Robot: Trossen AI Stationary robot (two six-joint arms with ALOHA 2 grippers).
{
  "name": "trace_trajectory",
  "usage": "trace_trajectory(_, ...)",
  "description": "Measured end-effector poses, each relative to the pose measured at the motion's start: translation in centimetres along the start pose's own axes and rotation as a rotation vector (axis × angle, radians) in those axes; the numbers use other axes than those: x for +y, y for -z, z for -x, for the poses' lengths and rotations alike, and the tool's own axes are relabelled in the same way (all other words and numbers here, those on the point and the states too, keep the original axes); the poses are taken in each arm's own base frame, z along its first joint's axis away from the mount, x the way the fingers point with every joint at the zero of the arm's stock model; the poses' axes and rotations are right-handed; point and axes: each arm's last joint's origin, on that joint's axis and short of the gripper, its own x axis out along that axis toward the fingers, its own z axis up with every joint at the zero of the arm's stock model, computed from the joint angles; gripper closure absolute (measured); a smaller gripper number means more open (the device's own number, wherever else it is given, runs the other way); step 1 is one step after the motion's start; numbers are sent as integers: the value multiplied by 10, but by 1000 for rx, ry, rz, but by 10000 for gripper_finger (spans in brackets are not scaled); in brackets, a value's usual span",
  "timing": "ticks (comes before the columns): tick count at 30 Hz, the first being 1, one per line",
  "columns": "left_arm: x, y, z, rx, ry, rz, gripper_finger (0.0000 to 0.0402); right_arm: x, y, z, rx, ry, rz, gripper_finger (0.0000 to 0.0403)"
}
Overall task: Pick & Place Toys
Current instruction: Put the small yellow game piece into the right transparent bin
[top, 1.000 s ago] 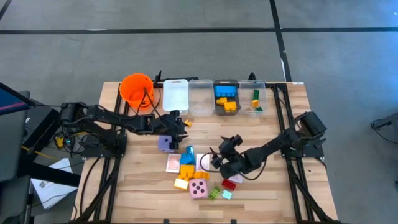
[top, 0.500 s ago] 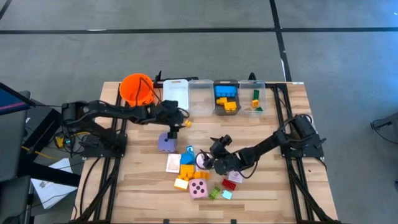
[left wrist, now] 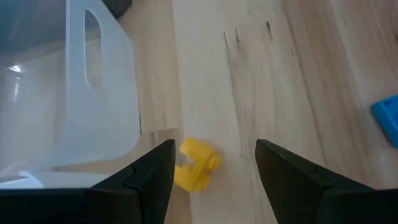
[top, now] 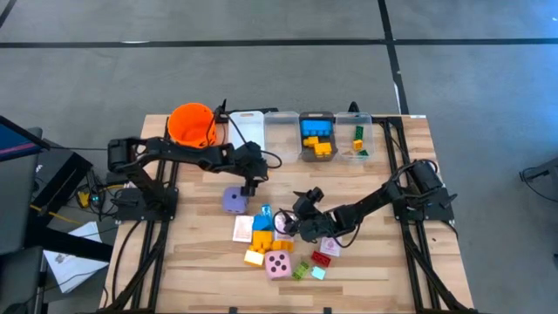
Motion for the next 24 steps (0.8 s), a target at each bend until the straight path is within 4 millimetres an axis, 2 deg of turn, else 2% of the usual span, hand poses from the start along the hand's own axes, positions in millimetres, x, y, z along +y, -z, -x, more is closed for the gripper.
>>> trace_trajectory(12, 8, 5, -3, 12, -23, 34, 190, 1, 1, 0, 16, -25, -35, 44)
trace_trajectory(24, 8, 7, -4, 25, -27, 148, 225, 2, 1, 0, 34, -53, -56, 44)
